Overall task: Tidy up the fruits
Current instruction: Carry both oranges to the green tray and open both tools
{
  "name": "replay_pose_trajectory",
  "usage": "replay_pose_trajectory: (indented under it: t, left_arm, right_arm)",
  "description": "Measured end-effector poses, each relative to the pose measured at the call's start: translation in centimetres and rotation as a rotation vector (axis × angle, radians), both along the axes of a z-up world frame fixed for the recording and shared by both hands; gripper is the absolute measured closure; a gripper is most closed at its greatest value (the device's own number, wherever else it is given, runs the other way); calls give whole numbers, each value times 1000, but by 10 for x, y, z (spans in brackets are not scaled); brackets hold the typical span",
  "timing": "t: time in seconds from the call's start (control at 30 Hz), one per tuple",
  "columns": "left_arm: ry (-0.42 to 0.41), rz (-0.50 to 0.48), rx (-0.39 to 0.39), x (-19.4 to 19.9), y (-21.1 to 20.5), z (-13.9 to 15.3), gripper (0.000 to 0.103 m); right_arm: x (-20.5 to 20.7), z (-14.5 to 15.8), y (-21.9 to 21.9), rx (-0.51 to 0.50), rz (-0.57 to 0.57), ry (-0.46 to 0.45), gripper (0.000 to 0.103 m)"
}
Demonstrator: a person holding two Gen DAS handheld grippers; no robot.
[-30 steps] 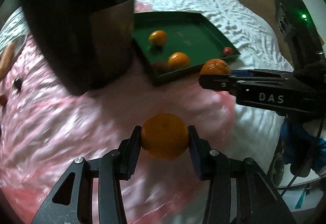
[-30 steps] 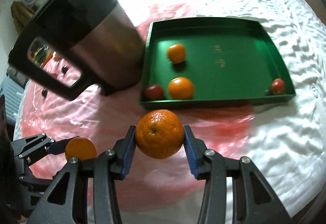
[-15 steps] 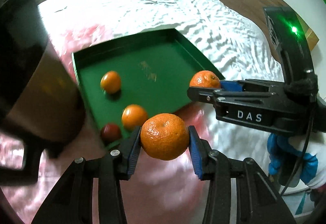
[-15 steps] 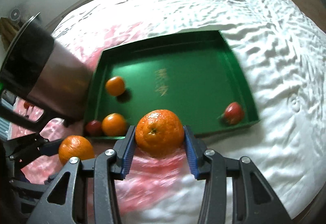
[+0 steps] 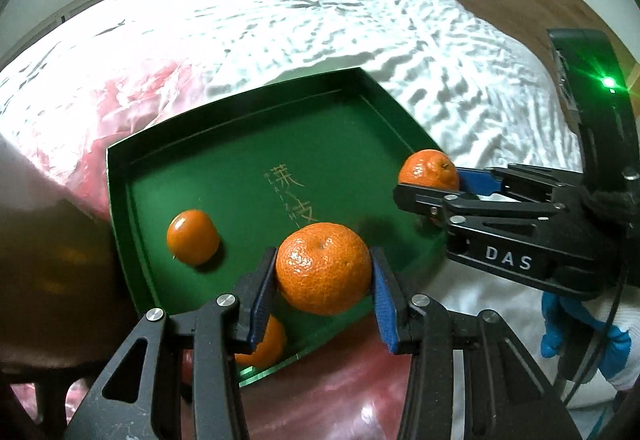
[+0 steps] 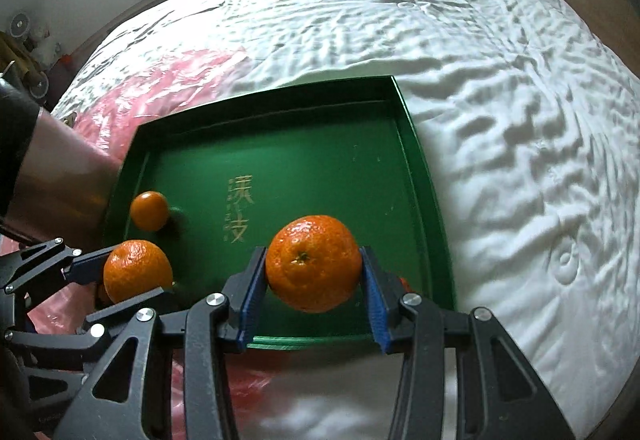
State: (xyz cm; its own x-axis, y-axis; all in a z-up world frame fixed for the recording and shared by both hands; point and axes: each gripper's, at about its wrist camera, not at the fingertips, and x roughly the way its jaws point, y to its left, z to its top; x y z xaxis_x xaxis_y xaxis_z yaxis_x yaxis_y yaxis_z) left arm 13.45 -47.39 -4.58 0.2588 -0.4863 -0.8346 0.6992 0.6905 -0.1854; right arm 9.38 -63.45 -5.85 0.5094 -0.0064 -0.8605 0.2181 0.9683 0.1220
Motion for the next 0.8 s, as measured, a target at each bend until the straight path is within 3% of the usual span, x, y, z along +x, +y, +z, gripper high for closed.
replay_pose_trajectory:
  t: [0.8]
  left_arm:
    - [11, 5, 99, 14, -32, -44, 64]
  right_arm:
    - [26, -39, -23, -19, -16, 39, 31]
